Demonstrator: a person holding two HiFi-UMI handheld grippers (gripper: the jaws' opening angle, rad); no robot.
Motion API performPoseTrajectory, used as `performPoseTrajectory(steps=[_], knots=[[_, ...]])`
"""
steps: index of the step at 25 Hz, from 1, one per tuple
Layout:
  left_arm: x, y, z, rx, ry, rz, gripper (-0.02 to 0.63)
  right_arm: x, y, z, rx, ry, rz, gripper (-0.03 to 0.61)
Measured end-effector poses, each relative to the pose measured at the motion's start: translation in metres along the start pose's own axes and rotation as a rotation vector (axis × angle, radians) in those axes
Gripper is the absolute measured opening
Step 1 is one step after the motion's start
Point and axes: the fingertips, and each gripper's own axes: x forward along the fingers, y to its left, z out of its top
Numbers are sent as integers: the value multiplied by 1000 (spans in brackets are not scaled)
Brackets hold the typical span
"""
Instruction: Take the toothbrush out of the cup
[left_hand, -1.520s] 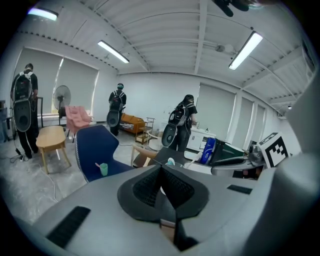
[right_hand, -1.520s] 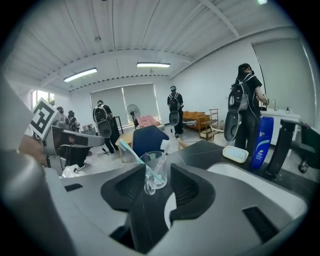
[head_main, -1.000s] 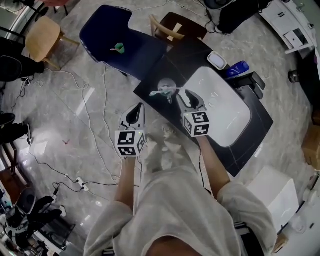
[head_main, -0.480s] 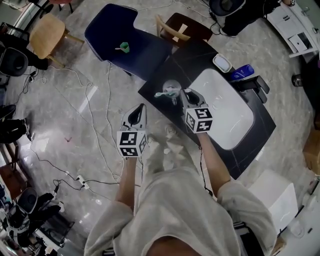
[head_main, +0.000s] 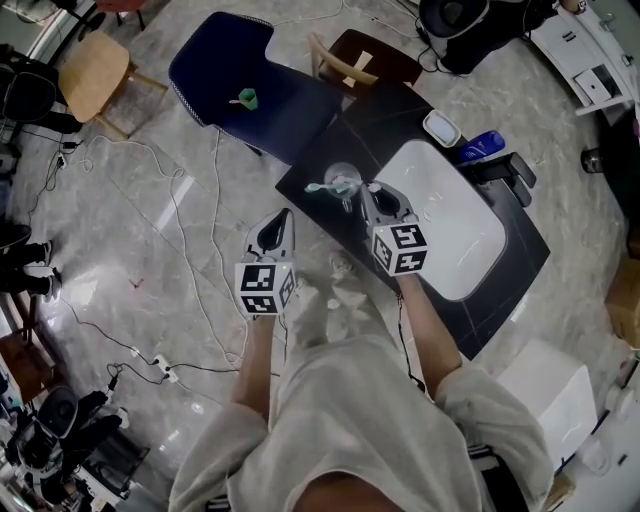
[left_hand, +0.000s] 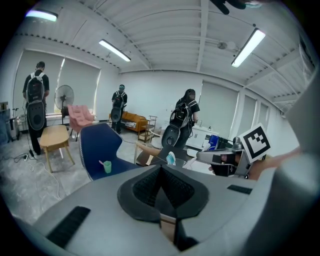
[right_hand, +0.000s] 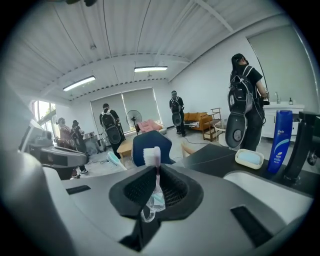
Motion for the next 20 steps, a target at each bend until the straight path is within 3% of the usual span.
performPoseTrajectory(steps=[15,20], knots=[[-4,-9,7,3,-18,-13,25,-65,18,73,-75,-160,-4,34],[-7,-13,9,4,-31,-16,25,-89,25,95,-147,-201,-9,34]])
